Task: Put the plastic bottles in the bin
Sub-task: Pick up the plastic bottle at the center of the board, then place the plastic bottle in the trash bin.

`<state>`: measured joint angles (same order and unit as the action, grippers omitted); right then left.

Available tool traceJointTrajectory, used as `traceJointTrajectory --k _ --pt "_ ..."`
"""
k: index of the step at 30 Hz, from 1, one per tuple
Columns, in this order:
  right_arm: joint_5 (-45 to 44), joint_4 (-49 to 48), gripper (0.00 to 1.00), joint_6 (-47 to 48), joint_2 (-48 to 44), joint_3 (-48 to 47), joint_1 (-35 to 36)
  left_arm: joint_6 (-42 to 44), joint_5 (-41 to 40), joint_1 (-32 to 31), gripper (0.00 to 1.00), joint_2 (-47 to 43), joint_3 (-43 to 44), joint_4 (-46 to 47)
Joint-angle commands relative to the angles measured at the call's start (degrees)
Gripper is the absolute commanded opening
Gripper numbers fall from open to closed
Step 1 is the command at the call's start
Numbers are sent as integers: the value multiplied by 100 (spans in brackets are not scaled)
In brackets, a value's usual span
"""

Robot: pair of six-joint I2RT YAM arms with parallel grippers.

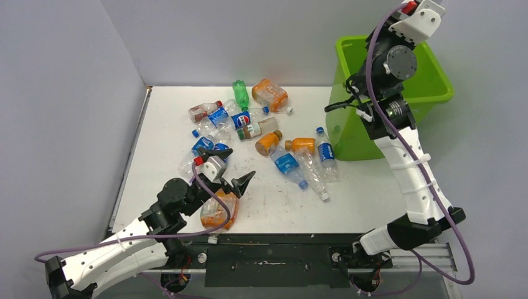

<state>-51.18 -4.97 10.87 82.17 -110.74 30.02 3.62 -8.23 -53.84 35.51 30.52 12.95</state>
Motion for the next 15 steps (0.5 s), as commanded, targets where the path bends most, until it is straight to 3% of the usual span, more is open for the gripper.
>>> traceJointTrajectory --k 1,6,7,8,9,10,12,15 --pt "428 682 5 -1797 41 -115 -935 -1 -353 21 96 131 174 20" --pt "748 854 5 -2542 119 314 -1737 -55 -644 23 96 148 240 -102" --pt "816 933 10 -2617 146 323 -1778 -134 -674 31 96 160 282 -170" --pt "949 999 24 -2690 139 341 -1792 -195 -720 32 96 189 341 -254" --pt "1156 1032 51 -2785 83 356 -1792 -252 -769 32 96 227 413 -368" --pt "1397 1088 69 -2904 13 325 -1767 -308 -832 32 96 280 476 -477" --pt "1631 1224 81 -3034 -59 83 -1538 -423 -996 32 96 379 585 -628" --pt "1581 1445 85 -2850 -170 -296 -867 -725 -1253 32 96 551 781 -891"
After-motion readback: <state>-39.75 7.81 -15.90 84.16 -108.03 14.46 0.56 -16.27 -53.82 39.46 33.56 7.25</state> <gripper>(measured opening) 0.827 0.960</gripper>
